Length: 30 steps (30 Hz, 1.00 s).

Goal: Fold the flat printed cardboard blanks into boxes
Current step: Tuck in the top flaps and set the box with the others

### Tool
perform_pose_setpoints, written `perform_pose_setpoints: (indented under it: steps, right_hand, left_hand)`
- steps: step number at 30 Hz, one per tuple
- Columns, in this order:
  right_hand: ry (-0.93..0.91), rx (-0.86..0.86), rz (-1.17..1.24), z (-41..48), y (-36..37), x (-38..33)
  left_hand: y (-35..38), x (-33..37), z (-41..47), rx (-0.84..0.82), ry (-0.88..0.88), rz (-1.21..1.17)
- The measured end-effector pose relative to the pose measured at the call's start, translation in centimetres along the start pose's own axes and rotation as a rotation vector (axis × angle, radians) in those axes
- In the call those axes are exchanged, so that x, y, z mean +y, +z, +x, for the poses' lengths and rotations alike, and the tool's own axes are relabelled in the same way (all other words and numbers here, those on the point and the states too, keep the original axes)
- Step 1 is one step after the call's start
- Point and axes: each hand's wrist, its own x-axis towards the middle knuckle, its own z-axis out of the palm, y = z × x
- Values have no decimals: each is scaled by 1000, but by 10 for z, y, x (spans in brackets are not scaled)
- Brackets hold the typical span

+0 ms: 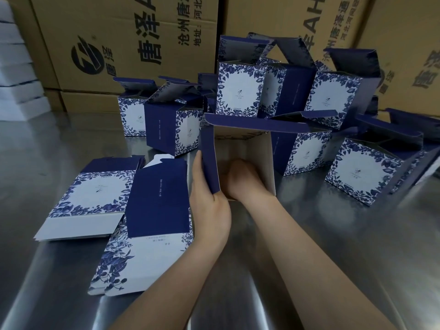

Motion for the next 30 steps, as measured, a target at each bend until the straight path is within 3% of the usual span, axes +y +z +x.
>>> perform_pose_setpoints:
  steps: [11, 14, 19, 25, 30]
  right_hand:
    - [-87, 32, 30, -1, 2, -1]
    - [-182, -59, 19, -2, 6, -4]
    - [-158, -251, 1, 2, 7, -8]
    - [-216, -141, 46, 1, 4, -9]
    - [-249, -269, 71, 5, 1, -15]
  left_hand:
    - [0, 1, 0, -3, -3, -1]
    - [0, 1, 1, 3, -4, -5]
    - [-1, 2, 0, 0, -13, -25]
    - [0, 2, 1, 7, -17, -33]
    - [-1, 3, 0, 2, -18, -27]
